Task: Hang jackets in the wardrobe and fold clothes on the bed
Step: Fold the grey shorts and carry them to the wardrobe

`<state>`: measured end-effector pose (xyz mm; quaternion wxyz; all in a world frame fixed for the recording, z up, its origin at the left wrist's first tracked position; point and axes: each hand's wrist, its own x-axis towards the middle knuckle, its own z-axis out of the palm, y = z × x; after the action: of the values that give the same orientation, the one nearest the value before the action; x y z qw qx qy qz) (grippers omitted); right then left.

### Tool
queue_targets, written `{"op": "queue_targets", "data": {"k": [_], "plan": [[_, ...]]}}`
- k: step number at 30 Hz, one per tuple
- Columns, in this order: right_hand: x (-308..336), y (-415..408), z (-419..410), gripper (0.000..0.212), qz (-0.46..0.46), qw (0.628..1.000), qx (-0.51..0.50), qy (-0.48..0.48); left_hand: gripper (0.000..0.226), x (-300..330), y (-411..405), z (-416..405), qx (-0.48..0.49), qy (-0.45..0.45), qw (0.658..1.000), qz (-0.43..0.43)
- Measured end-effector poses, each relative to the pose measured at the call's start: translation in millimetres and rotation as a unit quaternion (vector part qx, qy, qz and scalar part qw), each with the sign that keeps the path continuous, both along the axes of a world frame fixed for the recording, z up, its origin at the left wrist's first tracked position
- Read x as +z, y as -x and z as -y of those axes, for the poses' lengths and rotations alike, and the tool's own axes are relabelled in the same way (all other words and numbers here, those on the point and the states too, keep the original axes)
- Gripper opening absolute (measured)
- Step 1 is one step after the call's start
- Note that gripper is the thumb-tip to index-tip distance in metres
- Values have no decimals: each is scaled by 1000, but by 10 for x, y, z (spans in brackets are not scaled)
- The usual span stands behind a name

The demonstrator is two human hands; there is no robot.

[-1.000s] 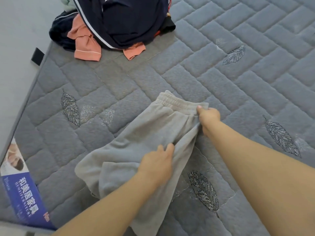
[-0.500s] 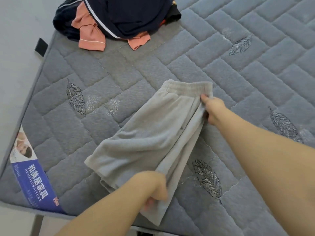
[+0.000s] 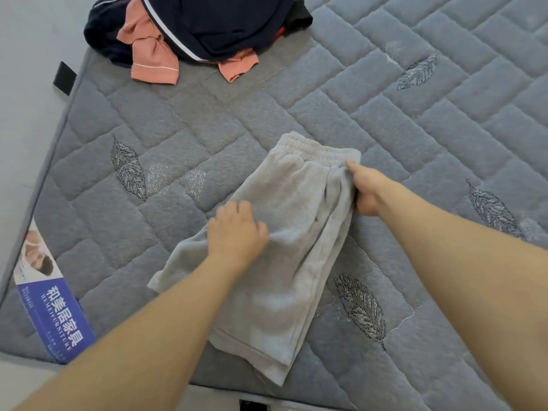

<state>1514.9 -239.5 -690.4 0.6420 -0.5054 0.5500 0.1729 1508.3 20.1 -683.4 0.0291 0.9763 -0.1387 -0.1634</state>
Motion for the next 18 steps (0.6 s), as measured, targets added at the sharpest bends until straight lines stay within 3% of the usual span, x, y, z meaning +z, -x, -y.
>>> {"op": "queue_targets", "data": {"k": [3,5,8,12,15,18], "plan": [[-30,-95,-14,50,5,998,-47,46,62,-147,-373,-44,144,15,984,-104],[-49,-164,-37,46,15,995,-63,71,67,-251,-542,-18,195,9,968,-159],[-91,-279,7,39,24,994,-55,96,39,-343,-786,116,177,25,971,-160],[-6,-559,272,33,85,986,-82,119,9,-235,-1247,408,202,223,951,-72],[136,-792,514,17,175,969,-96,145,14,-123,-1506,682,185,303,935,-6],[154,-757,489,12,150,979,-66,121,39,-141,-1581,765,196,248,947,-52]]}}
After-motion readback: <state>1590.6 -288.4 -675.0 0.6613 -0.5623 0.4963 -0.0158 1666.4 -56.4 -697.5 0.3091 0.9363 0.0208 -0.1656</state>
